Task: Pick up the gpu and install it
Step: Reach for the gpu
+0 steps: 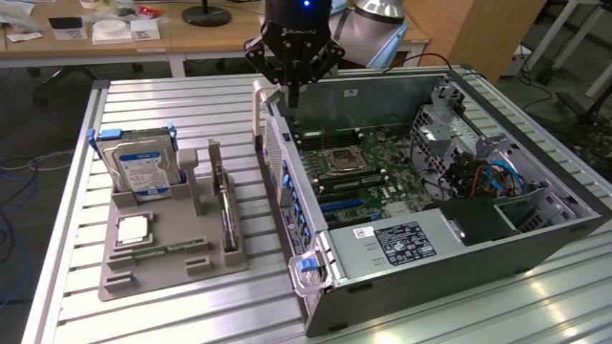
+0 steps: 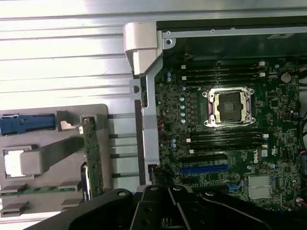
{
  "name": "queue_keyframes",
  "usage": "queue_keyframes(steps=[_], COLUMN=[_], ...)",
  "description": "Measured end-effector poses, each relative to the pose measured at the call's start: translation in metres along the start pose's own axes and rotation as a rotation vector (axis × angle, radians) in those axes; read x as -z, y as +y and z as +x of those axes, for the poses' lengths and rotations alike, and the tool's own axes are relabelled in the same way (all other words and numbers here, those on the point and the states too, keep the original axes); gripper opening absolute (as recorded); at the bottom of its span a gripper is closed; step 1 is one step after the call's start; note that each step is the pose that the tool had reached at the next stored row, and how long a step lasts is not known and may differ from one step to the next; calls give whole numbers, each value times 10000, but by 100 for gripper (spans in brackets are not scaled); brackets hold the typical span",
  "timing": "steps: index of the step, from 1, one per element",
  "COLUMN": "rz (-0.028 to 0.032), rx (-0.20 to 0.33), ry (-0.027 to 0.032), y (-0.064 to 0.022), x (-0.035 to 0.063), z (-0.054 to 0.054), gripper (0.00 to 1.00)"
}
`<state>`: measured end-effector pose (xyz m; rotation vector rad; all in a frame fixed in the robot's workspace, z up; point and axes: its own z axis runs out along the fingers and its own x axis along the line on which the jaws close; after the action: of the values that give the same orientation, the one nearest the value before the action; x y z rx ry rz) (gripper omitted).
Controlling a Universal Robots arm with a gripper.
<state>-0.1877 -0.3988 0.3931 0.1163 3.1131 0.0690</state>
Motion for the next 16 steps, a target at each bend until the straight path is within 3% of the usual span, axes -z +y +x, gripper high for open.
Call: queue_keyframes(steps=[16], rz=[0], rx=[-2], ry=[0], y=[-7], x=[3], z=[98], gripper=[11])
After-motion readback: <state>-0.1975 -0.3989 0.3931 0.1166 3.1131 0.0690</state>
